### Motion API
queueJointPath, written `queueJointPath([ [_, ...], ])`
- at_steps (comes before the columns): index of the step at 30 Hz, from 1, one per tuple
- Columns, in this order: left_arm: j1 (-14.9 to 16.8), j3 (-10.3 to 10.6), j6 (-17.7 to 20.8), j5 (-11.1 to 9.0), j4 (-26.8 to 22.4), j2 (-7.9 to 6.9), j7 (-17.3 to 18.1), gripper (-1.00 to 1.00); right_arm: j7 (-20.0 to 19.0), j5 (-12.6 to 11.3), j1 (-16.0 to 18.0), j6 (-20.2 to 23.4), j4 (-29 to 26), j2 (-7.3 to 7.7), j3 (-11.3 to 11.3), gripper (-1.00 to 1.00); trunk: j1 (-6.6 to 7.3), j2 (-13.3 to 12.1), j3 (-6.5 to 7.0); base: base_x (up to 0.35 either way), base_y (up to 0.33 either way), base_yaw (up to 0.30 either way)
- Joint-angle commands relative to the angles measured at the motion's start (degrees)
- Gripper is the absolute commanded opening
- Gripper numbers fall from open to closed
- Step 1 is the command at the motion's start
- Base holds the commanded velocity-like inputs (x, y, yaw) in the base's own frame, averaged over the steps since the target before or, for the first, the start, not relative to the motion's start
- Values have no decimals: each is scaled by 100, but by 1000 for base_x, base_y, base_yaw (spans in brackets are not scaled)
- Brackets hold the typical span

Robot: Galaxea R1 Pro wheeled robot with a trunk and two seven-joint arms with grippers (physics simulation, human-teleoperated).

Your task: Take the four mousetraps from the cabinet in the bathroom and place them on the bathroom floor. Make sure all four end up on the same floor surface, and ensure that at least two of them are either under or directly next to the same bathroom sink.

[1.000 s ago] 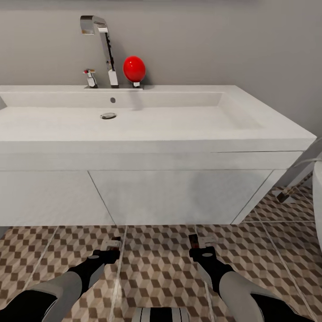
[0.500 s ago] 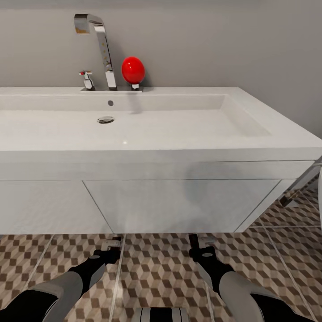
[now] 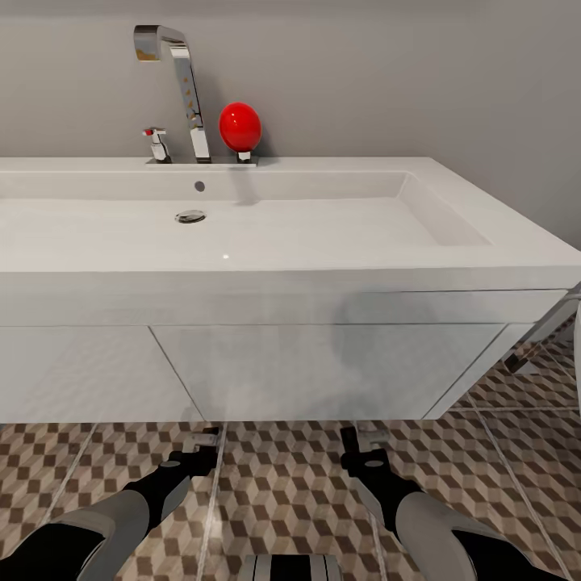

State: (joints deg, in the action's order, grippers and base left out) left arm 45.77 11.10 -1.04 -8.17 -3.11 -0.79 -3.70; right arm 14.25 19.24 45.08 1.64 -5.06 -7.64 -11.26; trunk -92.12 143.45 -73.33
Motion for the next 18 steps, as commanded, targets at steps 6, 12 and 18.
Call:
queueJointPath([
  [6,2,51,-10,-47,3,0,-17,-100,26,49,1,12,11,-2,-43,-100,1,1,-4,0,0,0],
  [12,2,51,-10,-45,3,-1,-17,-100,26,51,1,12,13,-2,-43,-100,1,1,-4,0,0,0],
  [18,2,51,-10,-45,-4,0,-17,-100,25,49,1,-57,13,-1,-43,-100,1,1,-4,0,0,0],
])
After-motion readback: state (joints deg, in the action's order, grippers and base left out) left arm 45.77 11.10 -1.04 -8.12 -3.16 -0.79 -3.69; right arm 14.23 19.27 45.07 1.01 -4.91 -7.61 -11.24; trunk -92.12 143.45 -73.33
